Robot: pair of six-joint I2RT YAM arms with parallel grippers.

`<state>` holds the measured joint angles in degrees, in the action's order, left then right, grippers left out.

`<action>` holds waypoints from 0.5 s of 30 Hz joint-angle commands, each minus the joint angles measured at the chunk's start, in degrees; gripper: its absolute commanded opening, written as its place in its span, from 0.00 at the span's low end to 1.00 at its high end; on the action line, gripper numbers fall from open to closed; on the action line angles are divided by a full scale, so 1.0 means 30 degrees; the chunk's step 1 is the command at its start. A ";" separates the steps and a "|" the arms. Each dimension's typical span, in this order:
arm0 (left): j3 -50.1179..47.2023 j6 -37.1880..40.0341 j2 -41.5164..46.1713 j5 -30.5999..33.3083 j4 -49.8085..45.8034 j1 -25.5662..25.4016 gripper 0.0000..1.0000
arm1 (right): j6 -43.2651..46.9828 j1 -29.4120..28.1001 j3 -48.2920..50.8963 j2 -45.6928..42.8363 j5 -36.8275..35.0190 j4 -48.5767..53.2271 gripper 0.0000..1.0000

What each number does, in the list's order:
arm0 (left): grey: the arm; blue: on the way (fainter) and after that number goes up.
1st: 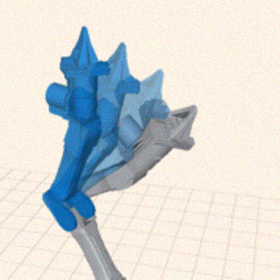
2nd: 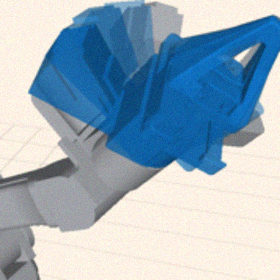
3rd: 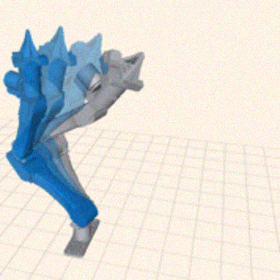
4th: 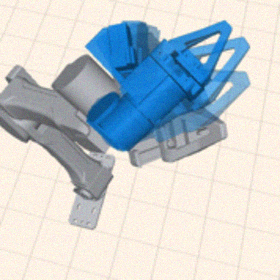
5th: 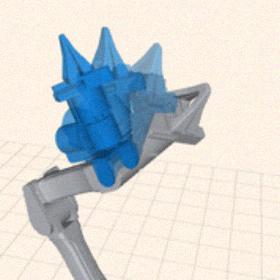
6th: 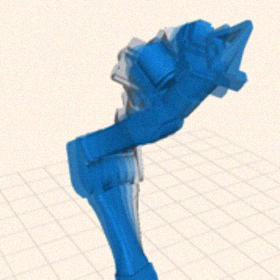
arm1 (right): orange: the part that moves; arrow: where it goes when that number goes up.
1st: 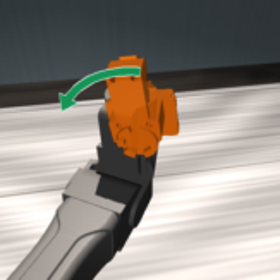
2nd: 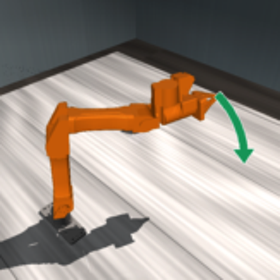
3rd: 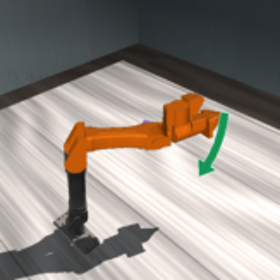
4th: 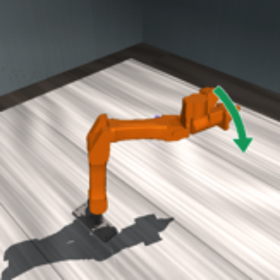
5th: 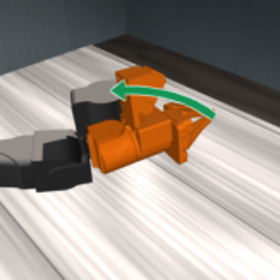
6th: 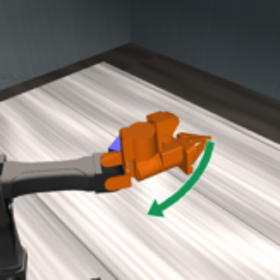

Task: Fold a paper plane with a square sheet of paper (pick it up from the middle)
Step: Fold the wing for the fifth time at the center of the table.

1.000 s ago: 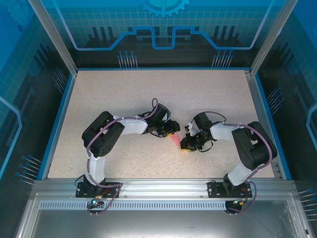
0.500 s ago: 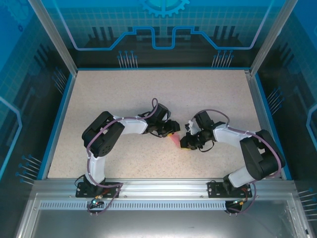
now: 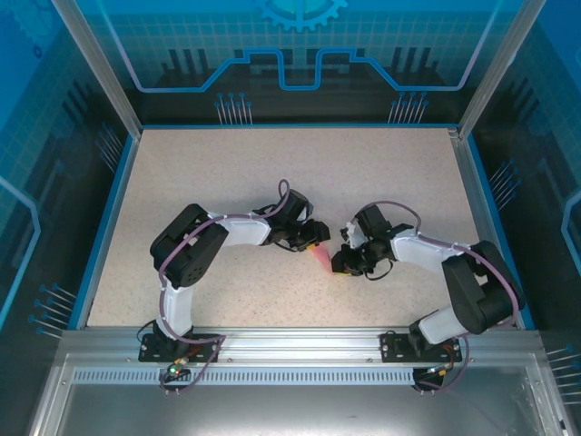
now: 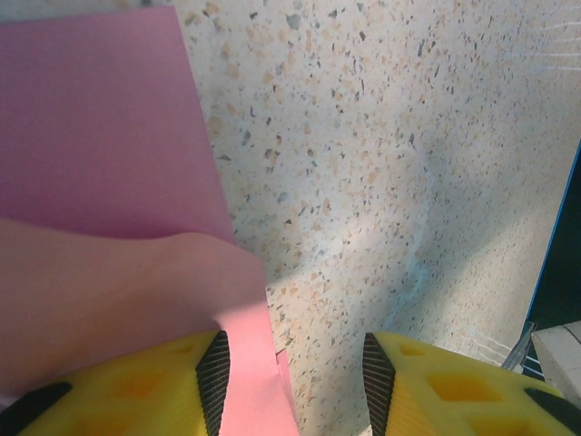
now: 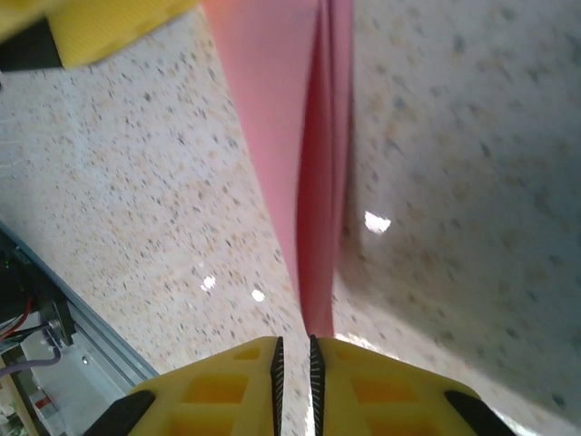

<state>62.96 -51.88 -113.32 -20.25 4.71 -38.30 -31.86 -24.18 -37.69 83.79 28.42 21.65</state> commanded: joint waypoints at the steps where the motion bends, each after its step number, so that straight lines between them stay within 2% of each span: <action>1: 0.0056 0.0593 -0.0811 -0.0018 -0.1349 0.0084 0.46 | 0.0306 0.0510 0.0420 -0.0906 0.0044 0.0854 0.19; 8: 0.0047 0.0513 -0.0852 -0.0069 -0.1277 0.0088 0.46 | -0.1303 0.0037 -0.0313 -0.0533 0.2215 -0.2039 0.19; 15: 0.0154 0.0591 -0.0855 -0.0105 -0.1422 0.0085 0.46 | -0.2005 -0.0464 -0.0998 0.2089 0.1823 -0.3468 0.18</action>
<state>62.96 -51.88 -113.34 -20.43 4.71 -38.24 -36.32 -24.95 -39.88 87.53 32.91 13.47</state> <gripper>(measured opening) 0.464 0.177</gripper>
